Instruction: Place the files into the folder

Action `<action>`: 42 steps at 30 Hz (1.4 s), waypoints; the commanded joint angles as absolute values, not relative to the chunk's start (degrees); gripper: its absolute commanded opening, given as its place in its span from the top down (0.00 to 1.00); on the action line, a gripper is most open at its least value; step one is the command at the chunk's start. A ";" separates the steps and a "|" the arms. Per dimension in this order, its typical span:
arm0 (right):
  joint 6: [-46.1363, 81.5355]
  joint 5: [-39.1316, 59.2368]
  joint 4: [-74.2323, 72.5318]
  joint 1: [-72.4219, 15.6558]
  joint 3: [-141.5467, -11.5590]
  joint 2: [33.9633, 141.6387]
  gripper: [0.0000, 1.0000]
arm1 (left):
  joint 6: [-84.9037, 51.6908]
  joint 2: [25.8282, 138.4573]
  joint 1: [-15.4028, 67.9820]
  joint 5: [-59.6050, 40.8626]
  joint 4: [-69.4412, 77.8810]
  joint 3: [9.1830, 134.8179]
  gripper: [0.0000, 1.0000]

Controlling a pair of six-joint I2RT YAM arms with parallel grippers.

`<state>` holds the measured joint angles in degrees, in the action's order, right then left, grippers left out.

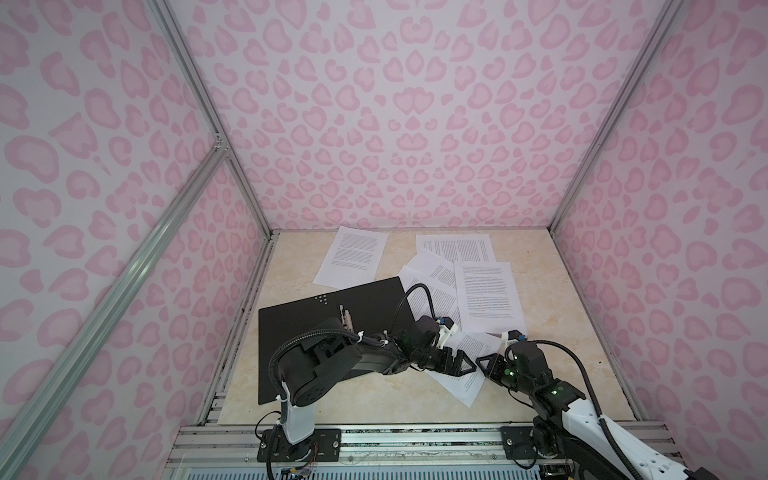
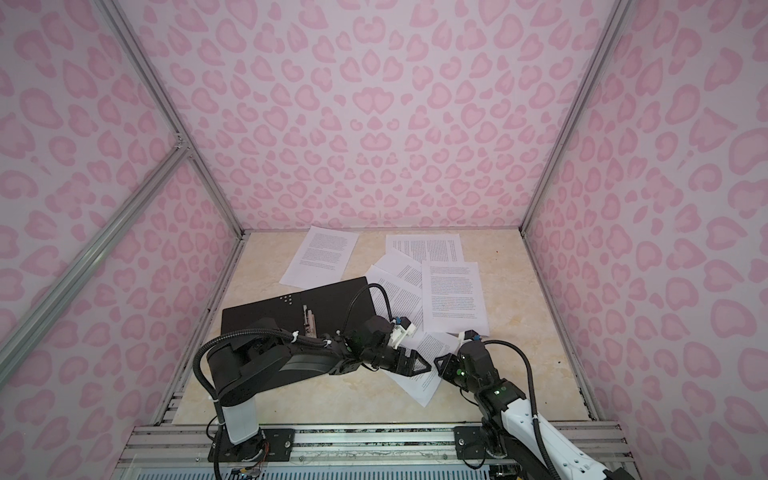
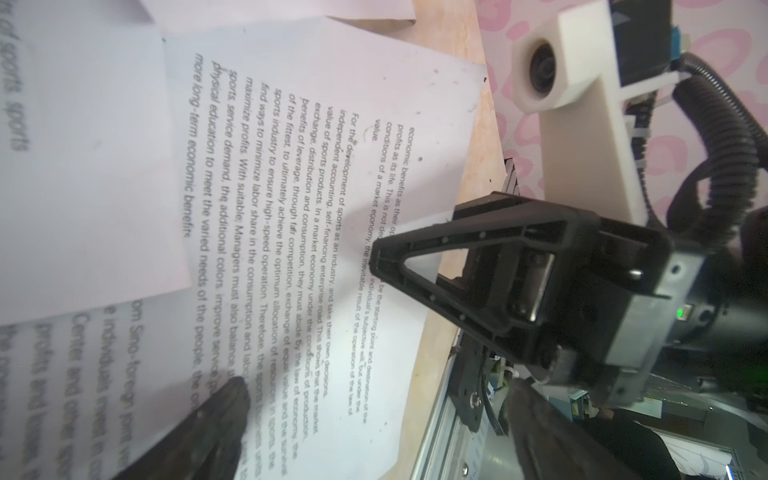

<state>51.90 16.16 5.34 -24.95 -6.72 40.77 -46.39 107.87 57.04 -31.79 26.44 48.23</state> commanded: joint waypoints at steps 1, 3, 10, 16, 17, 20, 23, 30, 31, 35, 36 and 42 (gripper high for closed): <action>48.90 12.60 4.23 -25.49 -7.88 42.71 0.95 | -47.33 106.60 56.78 -33.44 21.43 46.41 0.02; 48.17 12.37 6.47 -25.40 -9.91 43.70 1.00 | -46.94 104.57 56.86 -34.99 24.17 45.18 0.02; 41.48 11.08 18.39 -25.35 -20.95 41.86 1.00 | -43.60 93.95 56.87 -34.98 28.09 40.80 0.01; 33.59 12.57 29.16 -25.23 -33.31 44.62 1.00 | -39.23 83.92 56.87 -32.81 27.85 37.39 0.00; 32.18 12.52 31.18 -25.22 -36.00 45.64 1.00 | -38.27 82.15 56.87 -31.80 27.20 36.95 0.00; 29.29 12.05 35.81 -25.32 -42.48 47.89 1.00 | -35.33 77.04 56.87 -27.93 24.67 35.59 0.00; 27.55 11.93 39.80 -25.31 -47.86 50.00 1.00 | -32.70 72.99 56.87 -23.69 21.82 34.59 0.01; 24.29 11.11 47.91 -25.35 -60.74 53.04 1.00 | -30.11 67.23 56.87 -16.74 18.19 33.22 0.01; 23.79 10.30 49.07 -25.30 -62.63 53.40 1.00 | -29.82 66.78 56.82 -15.80 17.67 33.14 0.01; 22.23 10.15 50.58 -25.32 -68.16 55.41 1.00 | -28.72 65.02 56.87 -12.16 16.04 32.87 0.01; 21.63 10.07 50.83 -25.46 -69.51 56.36 1.00 | -28.29 64.47 56.86 -11.18 15.55 32.74 0.01; 16.47 5.51 52.53 -27.77 -77.73 62.85 1.00 | -25.81 59.66 56.87 0.73 14.96 30.25 0.03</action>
